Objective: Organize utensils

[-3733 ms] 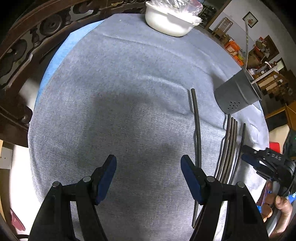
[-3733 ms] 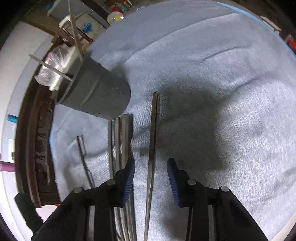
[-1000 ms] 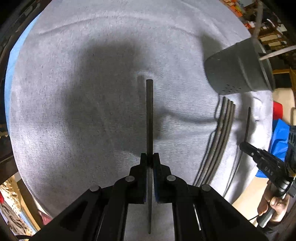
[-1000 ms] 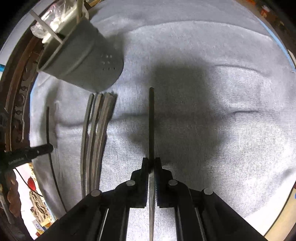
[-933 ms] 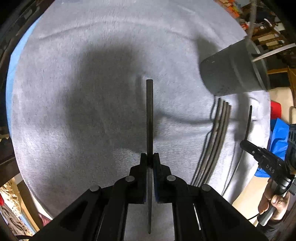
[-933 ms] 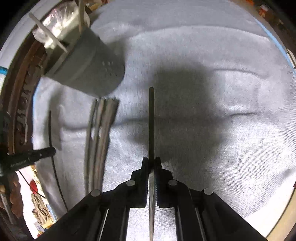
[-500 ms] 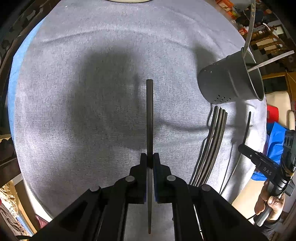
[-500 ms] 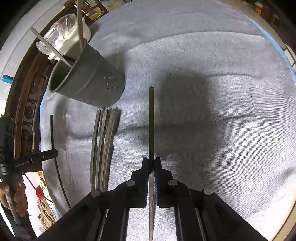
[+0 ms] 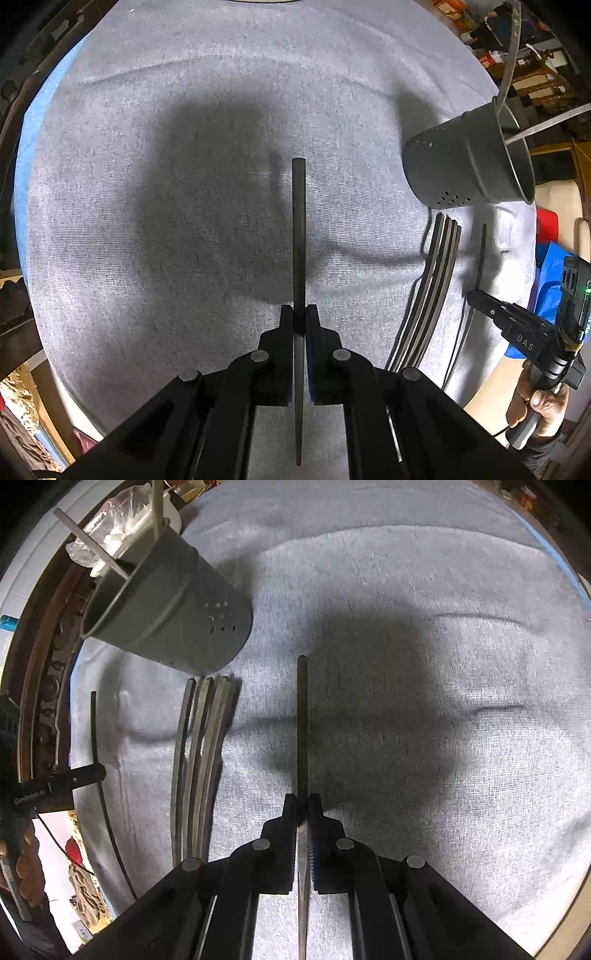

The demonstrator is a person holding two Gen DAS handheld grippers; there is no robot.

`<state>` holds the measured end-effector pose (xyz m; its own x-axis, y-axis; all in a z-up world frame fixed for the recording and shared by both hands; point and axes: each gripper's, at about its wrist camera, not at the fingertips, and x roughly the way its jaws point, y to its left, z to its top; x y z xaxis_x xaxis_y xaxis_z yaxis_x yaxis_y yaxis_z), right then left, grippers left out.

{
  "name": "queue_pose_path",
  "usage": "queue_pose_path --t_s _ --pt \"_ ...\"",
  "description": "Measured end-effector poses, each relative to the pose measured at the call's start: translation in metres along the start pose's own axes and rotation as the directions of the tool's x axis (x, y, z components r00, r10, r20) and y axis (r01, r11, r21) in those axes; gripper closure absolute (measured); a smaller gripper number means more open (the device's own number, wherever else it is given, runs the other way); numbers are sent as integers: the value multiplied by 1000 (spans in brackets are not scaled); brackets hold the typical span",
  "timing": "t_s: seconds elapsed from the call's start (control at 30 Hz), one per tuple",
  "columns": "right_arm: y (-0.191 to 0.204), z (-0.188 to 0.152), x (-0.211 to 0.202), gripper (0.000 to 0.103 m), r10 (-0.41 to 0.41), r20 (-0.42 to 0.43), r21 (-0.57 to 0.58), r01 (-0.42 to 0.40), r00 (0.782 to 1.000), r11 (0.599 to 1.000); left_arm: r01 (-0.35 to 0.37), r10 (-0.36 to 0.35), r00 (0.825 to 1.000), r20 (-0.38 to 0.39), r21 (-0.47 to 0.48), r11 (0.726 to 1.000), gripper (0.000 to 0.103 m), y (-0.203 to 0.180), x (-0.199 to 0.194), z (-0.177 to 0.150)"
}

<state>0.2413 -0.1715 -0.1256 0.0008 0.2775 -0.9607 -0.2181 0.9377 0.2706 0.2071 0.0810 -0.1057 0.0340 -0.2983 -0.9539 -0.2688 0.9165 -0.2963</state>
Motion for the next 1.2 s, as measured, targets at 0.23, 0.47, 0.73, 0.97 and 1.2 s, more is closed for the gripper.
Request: queue_pose_path --t_s 0.23,0.47,0.73,0.97,1.2 --pt "-2 1 -4 96 23 9 -2 -23 1000 1000 6 -6 1000 1 -2 1000 97 4 -3 -3" --pt "-3 -1 -8 96 48 24 -1 -48 999 999 7 -7 1000 12 3 1000 97 5 -12 -4" --pt "-10 -4 -14 96 68 35 3 -68 997 998 16 -16 1000 14 4 1000 97 -1 -12 -6" --pt "-16 -4 -28 96 91 67 13 -92 994 996 26 -27 999 39 8 1000 97 -4 -17 -7" --pt "-21 -2 -46 96 126 123 25 -130 984 991 58 -61 991 118 27 998 97 -11 -44 -8"
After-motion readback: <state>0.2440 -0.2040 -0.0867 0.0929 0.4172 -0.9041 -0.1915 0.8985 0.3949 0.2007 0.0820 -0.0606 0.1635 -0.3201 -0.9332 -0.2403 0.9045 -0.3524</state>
